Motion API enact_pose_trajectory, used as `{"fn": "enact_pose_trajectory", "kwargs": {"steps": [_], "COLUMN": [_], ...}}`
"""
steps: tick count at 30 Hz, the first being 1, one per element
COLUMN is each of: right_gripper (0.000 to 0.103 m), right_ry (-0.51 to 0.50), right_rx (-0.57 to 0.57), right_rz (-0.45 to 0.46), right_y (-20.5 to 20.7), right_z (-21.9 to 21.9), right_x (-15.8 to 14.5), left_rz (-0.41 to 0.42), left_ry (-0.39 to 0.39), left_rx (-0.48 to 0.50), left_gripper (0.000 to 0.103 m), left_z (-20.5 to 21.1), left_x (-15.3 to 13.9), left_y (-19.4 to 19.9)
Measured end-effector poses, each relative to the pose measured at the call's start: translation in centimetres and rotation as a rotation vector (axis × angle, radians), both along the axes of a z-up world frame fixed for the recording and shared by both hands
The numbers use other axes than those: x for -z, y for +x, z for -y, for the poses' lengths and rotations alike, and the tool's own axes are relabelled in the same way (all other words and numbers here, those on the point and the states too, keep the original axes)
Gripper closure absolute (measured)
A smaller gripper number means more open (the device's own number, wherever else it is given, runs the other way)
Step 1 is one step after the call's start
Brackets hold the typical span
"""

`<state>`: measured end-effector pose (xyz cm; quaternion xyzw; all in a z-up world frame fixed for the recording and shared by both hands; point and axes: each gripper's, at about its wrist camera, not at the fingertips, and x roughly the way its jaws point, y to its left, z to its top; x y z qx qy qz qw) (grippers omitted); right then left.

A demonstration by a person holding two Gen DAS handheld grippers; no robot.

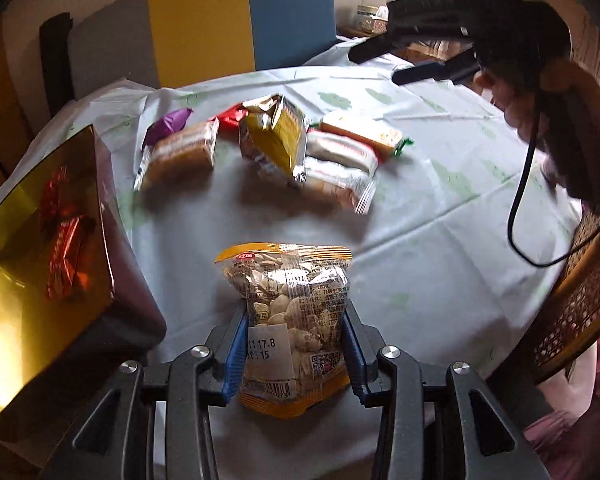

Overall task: Organize snacks
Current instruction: 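Lift the peanut bag with the left gripper while the right gripper grasps the purple packet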

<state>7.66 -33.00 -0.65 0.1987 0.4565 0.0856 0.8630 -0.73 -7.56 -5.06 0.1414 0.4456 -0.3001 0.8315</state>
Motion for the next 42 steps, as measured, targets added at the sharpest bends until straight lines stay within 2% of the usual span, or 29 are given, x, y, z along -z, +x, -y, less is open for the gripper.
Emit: {"fn": "enact_pose_trajectory", "kwargs": {"steps": [5,12,15,21,26,27,28,31,37,42], "right_gripper": [0.04,0.039,0.04,0.04,0.055,0.059,0.067,0.072,0.072,0.072], "right_ry": [0.071,0.127,0.153,0.144,0.113,0.098,0.08,0.067,0.059,0.031], "right_rx": [-0.088,-0.188,-0.182,-0.122,-0.11,-0.108,-0.103,-0.097,-0.135,-0.166], "right_rz": [-0.01,-0.047,-0.096,-0.196,-0.224,-0.221,-0.21,-0.195,-0.096,-0.024], "right_y": [2.0,8.0,11.2,15.9,17.7,17.9,18.0,17.8,15.3,11.1], "right_z": [-3.3,-9.8,-12.0,-14.1,-15.8,-16.1,-16.1,-16.0,-14.6,-11.9], "right_x": [-0.6,-0.3,1.1,4.4,6.1,6.3,6.2,5.8,2.6,-0.5], "left_rz": [-0.007,-0.013,-0.016,-0.02,-0.027,-0.026,-0.024,-0.027,-0.025,-0.025], "left_ry": [-0.058,-0.123,-0.138,-0.162,-0.174,-0.172,-0.17,-0.173,-0.166,-0.162], "left_rx": [-0.003,-0.004,0.0,0.008,0.01,0.011,0.012,0.01,-0.001,-0.014], "left_gripper": [0.06,0.059,0.059,0.059,0.059,0.059,0.059,0.059,0.059,0.059], "left_z": [-1.1,-1.8,-2.0,-2.3,-2.5,-2.4,-2.4,-2.4,-2.3,-2.0], "left_x": [0.2,0.8,0.9,1.1,1.3,1.3,1.3,1.4,1.4,1.4], "left_y": [-0.1,0.1,0.1,0.2,0.4,0.4,0.4,0.5,0.3,0.3]}}
